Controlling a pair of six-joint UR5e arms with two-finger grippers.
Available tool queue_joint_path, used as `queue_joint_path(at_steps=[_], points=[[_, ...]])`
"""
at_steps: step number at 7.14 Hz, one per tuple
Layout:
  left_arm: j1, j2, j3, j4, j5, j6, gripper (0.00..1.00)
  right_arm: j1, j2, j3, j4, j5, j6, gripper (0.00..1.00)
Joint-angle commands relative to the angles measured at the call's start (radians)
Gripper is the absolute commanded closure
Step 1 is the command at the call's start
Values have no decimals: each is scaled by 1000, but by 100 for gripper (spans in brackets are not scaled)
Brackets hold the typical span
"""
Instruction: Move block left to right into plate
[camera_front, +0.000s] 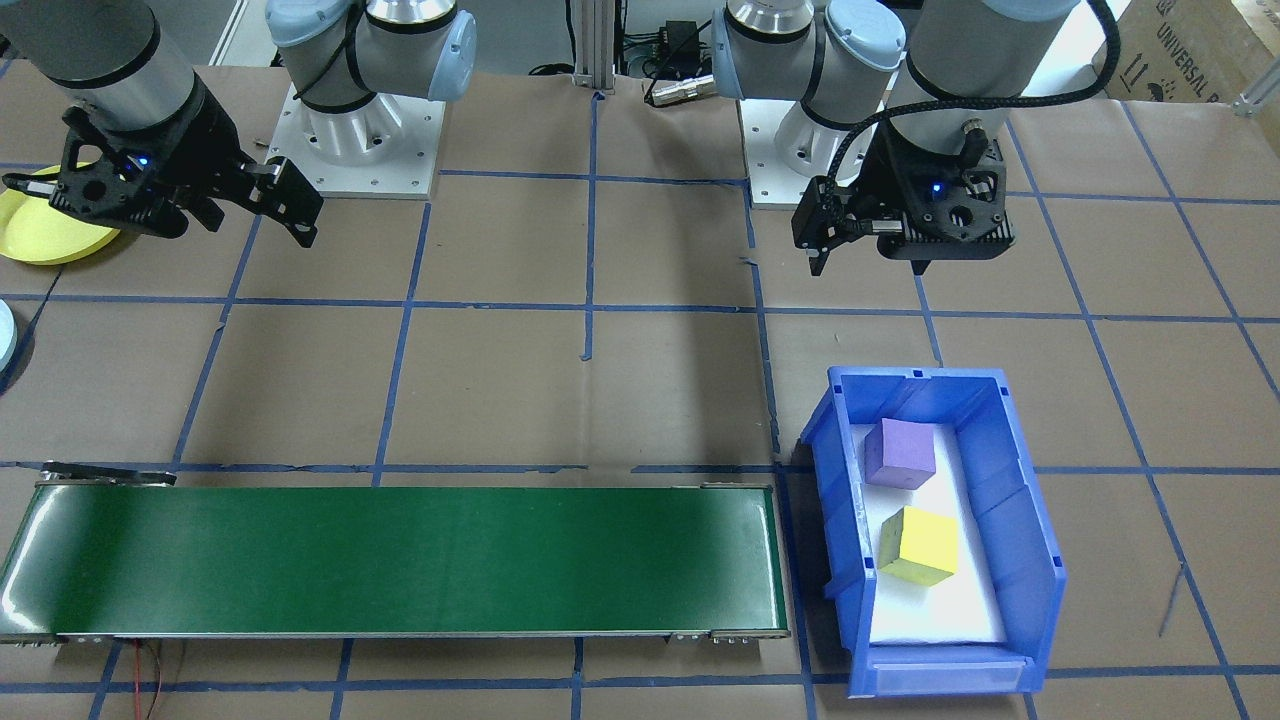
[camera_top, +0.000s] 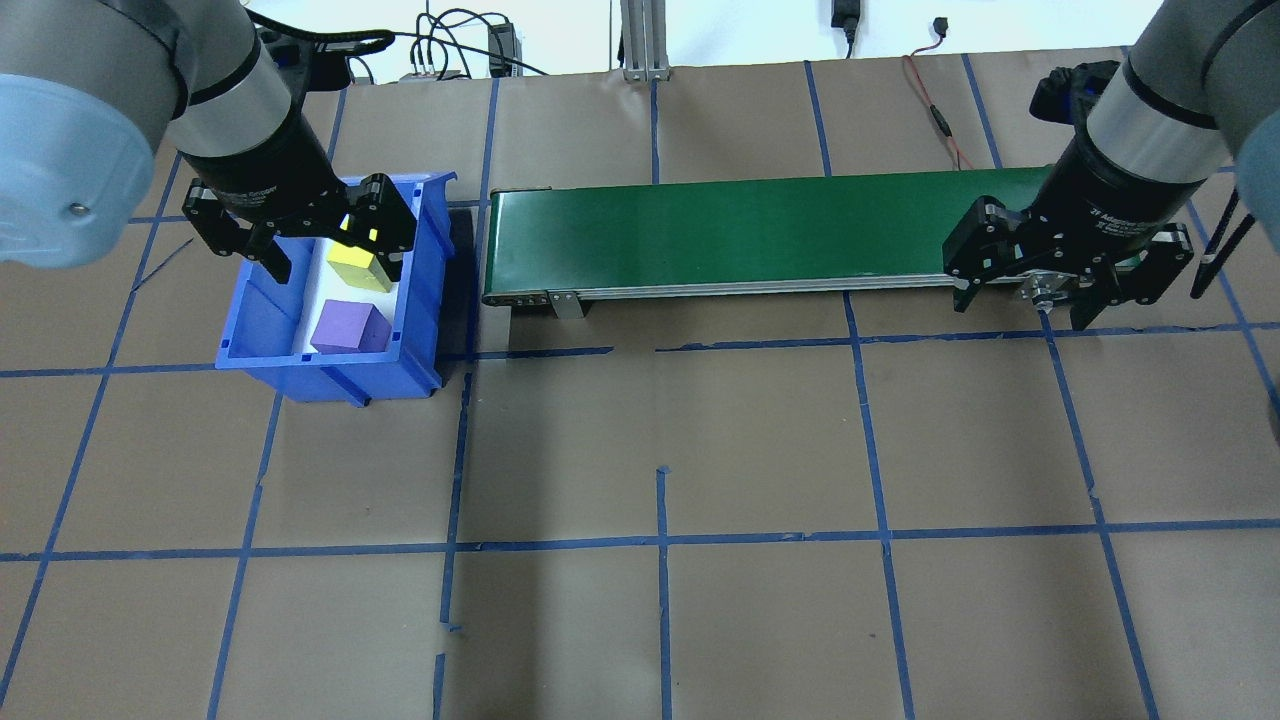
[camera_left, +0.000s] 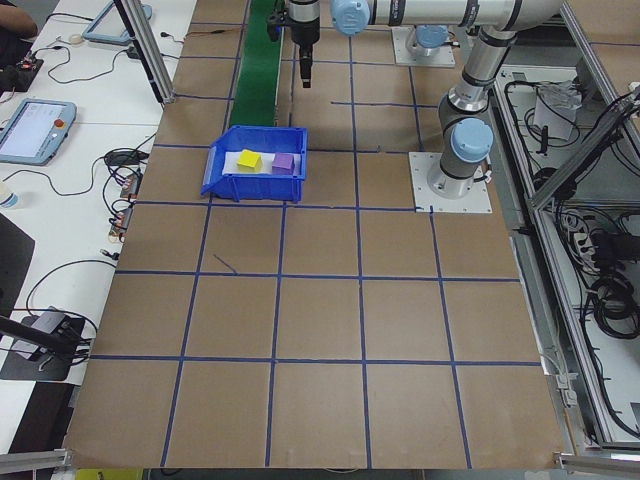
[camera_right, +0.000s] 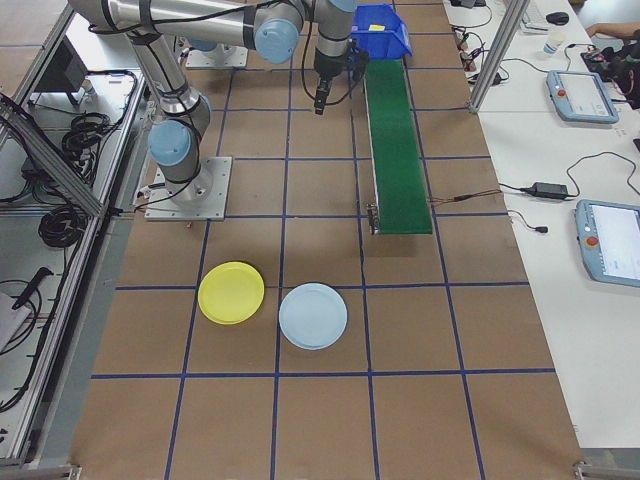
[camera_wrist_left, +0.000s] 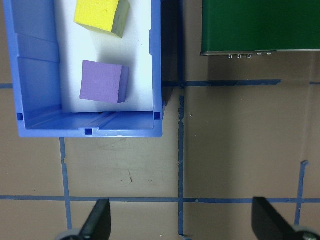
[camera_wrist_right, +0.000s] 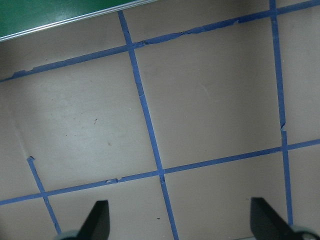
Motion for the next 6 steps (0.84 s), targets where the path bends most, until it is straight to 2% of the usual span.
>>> queue_joint_path(at_steps=[1, 4, 6], points=[[1, 0, 0, 0, -2, 0, 0, 0, 0, 0, 0, 0, 0, 0], [24, 3, 4, 6, -1, 52, 0, 0, 0, 0, 0, 0, 0, 0], [213, 4, 20, 3, -16, 219, 0, 0, 0, 0, 0, 2, 0, 0]])
